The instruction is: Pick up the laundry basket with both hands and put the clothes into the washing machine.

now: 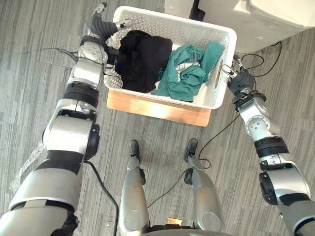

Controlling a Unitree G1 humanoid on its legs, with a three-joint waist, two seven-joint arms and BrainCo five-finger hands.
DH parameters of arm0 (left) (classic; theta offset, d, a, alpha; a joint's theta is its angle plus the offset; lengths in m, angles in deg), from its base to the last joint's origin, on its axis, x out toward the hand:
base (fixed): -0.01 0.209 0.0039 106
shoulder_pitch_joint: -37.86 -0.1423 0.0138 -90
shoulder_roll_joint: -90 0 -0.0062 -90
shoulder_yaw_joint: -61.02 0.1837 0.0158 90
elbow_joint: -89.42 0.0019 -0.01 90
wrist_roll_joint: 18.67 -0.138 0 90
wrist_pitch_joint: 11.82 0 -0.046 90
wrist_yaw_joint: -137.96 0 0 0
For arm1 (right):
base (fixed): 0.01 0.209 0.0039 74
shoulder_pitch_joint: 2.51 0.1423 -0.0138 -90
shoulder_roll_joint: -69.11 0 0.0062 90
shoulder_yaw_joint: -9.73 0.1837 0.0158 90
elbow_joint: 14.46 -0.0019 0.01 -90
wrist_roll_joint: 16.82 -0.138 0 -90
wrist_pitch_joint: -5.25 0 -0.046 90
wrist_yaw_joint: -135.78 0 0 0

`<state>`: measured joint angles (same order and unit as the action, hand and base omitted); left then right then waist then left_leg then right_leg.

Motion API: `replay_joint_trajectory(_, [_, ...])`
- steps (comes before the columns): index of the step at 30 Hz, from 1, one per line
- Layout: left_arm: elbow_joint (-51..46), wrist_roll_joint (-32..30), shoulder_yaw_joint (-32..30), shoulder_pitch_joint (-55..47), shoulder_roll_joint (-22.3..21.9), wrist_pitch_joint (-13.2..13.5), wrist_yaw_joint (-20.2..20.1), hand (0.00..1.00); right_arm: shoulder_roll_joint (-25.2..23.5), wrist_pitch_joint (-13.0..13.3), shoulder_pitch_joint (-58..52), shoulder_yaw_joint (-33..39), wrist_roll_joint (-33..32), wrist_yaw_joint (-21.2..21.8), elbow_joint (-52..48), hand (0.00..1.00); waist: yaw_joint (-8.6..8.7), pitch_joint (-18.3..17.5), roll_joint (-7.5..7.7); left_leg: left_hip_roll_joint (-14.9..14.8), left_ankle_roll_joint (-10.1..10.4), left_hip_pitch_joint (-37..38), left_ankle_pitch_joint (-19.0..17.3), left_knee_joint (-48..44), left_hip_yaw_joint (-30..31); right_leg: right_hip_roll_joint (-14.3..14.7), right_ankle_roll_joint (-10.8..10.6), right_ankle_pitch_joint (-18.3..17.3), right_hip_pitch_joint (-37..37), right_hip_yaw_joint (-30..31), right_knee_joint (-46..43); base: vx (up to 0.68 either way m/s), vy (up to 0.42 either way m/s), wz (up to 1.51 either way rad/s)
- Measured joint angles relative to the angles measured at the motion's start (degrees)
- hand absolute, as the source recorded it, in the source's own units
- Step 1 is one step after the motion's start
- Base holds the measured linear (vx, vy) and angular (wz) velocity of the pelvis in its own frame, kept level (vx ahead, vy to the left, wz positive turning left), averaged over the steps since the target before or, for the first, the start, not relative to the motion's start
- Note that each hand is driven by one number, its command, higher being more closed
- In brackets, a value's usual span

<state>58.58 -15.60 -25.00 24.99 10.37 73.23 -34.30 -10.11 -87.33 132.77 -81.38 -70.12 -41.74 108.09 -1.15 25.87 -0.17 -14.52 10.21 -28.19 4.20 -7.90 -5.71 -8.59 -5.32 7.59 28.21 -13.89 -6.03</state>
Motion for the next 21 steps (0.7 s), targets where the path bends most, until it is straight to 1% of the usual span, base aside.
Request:
replay_joint_trajectory(2, [0.0,0.88,-2.45,-0.63,0.01,-0.88,0.03,0.0,-0.48,0.0,-0.04,1.5,0.09,-0.05,0.0,0.0,-0.33,0.0,0.0,-0.29,0.17,0.01,0.11,0.01,-0.26,0.23,0.0,0.0,0.0,-0.04,0.0,0.02,-0.002,-0.01])
replay_joint_trajectory(4, [-0.01,0.88,-2.43,-1.5,-0.01,-1.1,-0.09,0.0,-0.5,0.0,-0.23,2.5,0.3,-0.1,0.0,0.0,-0.88,0.0,0.0,-0.46,0.51,0.0,1.08,0.29,-1.23,0.38,0.01,0.0,-0.01,-0.12,-0.01,0.0,0.0,0.0])
replay_joint_trajectory(7, [-0.01,0.76,-2.44,-2.2,0.02,-1.18,-0.14,0.0,-0.5,0.0,-0.23,3.42,1.06,-0.1,0.0,0.0,-1.3,0.0,0.0,-0.55,0.07,0.25,1.62,1.06,-2.15,0.61,0.04,-0.03,-0.01,-0.25,-0.01,0.0,0.0,0.0])
replay_joint_trajectory(9, [-0.05,-0.33,-2.28,-2.83,0.02,-1.36,-0.94,0.0,-0.49,0.01,-0.69,3.98,1.17,-0.09,-0.08,0.0,-1.25,0.0,0.0,-0.45,0.05,0.22,1.63,1.13,-2.25,0.48,0.05,-0.03,-0.02,-0.27,-0.09,-0.02,0.002,0.04])
replay_joint_trajectory(12, [-0.19,-2.88,-0.36,-3.87,1.04,-1.4,-2.58,0.0,-0.49,0.01,-2.24,4.37,1.15,-0.06,-0.26,0.0,-1.36,0.0,0.0,-0.44,-0.05,0.14,1.7,1.15,-2.27,0.46,0.07,-0.05,-0.02,-0.35,-0.23,-0.01,0.002,0.02])
replay_joint_trajectory(14, [-0.41,-3.81,1.9,-4.11,1.93,-1.4,-2.75,0.0,-0.48,0.02,-3.14,4.7,1.12,-0.05,-0.26,0.0,-1.36,0.0,0.0,-0.43,-0.26,0.04,1.86,1.33,-2.23,0.45,0.2,-0.13,-0.02,-0.54,-0.23,-0.01,-0.003,0.05])
replay_joint_trajectory(15, [-1.39,-4.31,4.36,-4.31,2.8,-1.37,-2.99,0.0,-0.46,0.02,-3.79,4.69,1.04,-0.03,-0.34,0.0,-1.35,0.0,0.0,-0.42,-0.5,0.01,2.03,1.56,-2.18,0.45,0.2,-0.13,-0.02,-0.74,-0.23,-0.01,-0.003,0.05])
replay_joint_trajectory(17, [-4.21,-5.79,7.2,-5.34,3.97,-1.35,-4.06,0.0,-0.43,0.01,-4.82,4.69,0.89,-0.03,-1.48,0.0,-1.43,0.0,0.01,-0.4,-0.54,0.0,2.06,1.7,-2.17,0.44,0.2,-0.14,-0.02,-0.83,-0.22,0.0,-0.002,0.02])
replay_joint_trajectory(19, [-9.34,-7.39,12.81,-7.27,6.06,-1.26,-5.64,0.0,-0.13,0.01,-5.97,4.63,-0.03,0.04,-3.7,0.0,-1.48,0.0,0.0,-0.36,-0.54,-0.07,2.07,1.83,-2.09,0.4,0.2,-0.14,-0.02,-1.1,-0.22,0.01,0.002,0.04])
replay_joint_trajectory(21, [-12.78,-8.11,18.69,-7.69,7.26,-0.9,-7.86,0.0,1.19,0.02,-6.54,4.33,-0.34,0.09,-4.75,0.0,-1.93,0.0,0.0,-0.36,-0.55,-0.23,2.07,1.87,-1.88,0.39,0.2,-0.14,-0.02,-1.48,-0.22,0.02,0.003,0.05])
